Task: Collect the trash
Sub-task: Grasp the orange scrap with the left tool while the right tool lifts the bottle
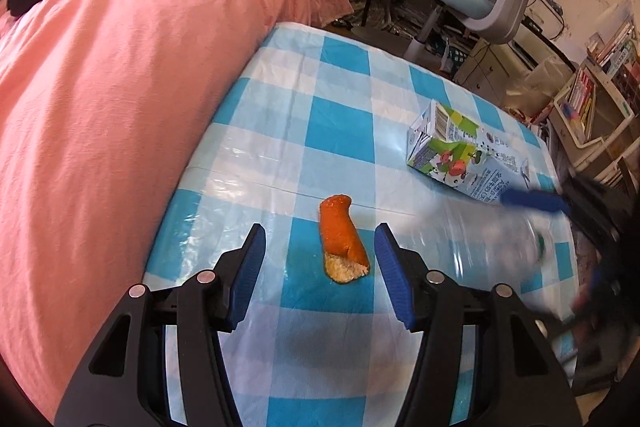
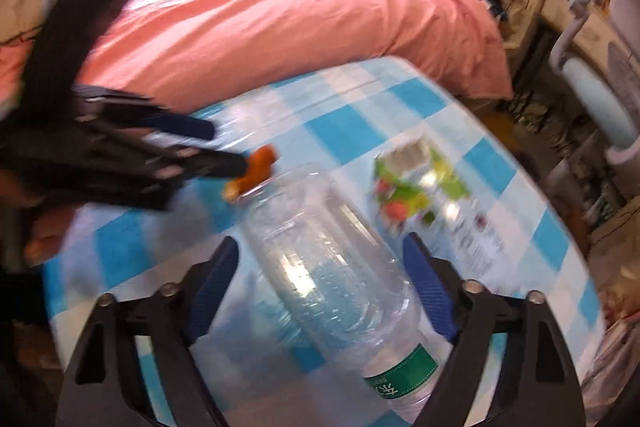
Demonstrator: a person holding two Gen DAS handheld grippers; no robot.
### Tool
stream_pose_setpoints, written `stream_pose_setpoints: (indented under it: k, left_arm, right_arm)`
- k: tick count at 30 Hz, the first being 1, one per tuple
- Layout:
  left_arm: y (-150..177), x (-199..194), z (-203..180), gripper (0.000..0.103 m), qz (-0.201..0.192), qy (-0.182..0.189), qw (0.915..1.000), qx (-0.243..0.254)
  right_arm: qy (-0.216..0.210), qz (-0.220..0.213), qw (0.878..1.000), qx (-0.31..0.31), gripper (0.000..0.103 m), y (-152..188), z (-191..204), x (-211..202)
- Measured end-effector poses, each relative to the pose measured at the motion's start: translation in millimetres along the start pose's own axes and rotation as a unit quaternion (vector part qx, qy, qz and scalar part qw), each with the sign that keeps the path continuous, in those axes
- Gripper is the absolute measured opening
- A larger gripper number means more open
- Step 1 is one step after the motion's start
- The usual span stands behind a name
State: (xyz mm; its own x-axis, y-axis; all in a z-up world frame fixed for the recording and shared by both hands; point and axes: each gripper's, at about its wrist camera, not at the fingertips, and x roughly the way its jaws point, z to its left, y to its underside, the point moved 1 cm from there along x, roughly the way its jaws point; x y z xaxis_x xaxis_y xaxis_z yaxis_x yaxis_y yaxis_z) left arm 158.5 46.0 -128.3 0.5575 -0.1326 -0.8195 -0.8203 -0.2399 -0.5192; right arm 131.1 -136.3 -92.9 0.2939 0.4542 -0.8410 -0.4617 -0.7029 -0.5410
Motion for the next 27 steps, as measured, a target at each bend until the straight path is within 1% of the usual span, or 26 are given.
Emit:
stream_pose_setpoints:
  k: [2,3,4,7,8,9,10,11,12,13,14,15,17,19,22,24,27]
  left_arm:
    - [-1,5,-4,0.054,0.005,0.003,1.0,0.005]
    - [-1,6,-6,0.054,0.005,0.003,1.0,0.007]
    - [-1,7,-8,0.054,0.005,0.003,0.9999,0.01]
    - [-1,12,-13,0.054,0.008,0.002,0.9998,0.017]
    - [-1,13,-15,0.051,0.007,-0.001,0.9998,0.019]
    - [-1,15,-16,0.044,0.008,-0.003,0.9997,0.022]
    - [-1,17,-17,0.04,0.01,-0.002,0.9996,0.025]
    - [-1,18,-17,0.034,0.011,0.0,0.9996,0.027]
    - [-1,19,-18,0.026,0.011,-0.001,0.9994,0.032]
    - [-1,20,-19,0.022,0.012,-0.001,0.9993,0.036]
    - [0,21,-20,0.021,0.013,0.003,0.999,0.043]
    - [1,20,-23,0.02,0.013,0.007,0.9987,0.049]
    - [6,18,-30,0.019,0.017,0.02,0.9972,0.07]
    - [11,12,-34,0.017,0.018,0.038,0.9959,0.08]
    - [20,0,-39,0.016,0.02,0.064,0.9939,0.087]
    - [28,-11,-41,0.016,0.019,0.076,0.9929,0.089]
    - [43,-26,-45,0.016,0.017,0.079,0.9919,0.099]
  right_arm:
    - [-0.022,0.012,1.0,0.006,0.072,13,8,-7]
    - [-0.025,0.015,1.0,0.005,0.072,17,12,-9]
    - [-0.022,0.016,1.0,0.0,0.072,20,16,-8]
    - [0.013,0.018,0.999,-0.024,0.075,20,23,2]
    - [0.015,0.02,0.999,-0.026,0.075,19,24,6]
    - [0.014,0.024,0.999,-0.022,0.075,17,25,10]
    - [0.015,0.029,0.999,-0.017,0.074,17,25,12]
    - [0.016,0.034,0.999,-0.012,0.073,19,25,14]
    - [0.023,0.036,0.999,-0.009,0.07,22,27,13]
    - [0.028,0.038,0.999,-0.005,0.063,26,28,11]
    - [0.031,0.039,0.999,0.007,0.058,32,28,8]
    - [0.037,0.036,0.998,0.029,0.055,39,26,2]
    - [0.035,0.022,0.996,0.08,0.055,58,23,-12]
    - [0.038,0.011,0.991,0.128,0.055,79,19,-26]
    - [0.038,0.002,0.981,0.193,0.055,100,15,-45]
    - [0.044,-0.002,0.976,0.214,0.055,108,16,-55]
    - [0.056,-0.003,0.972,0.227,0.055,116,24,-64]
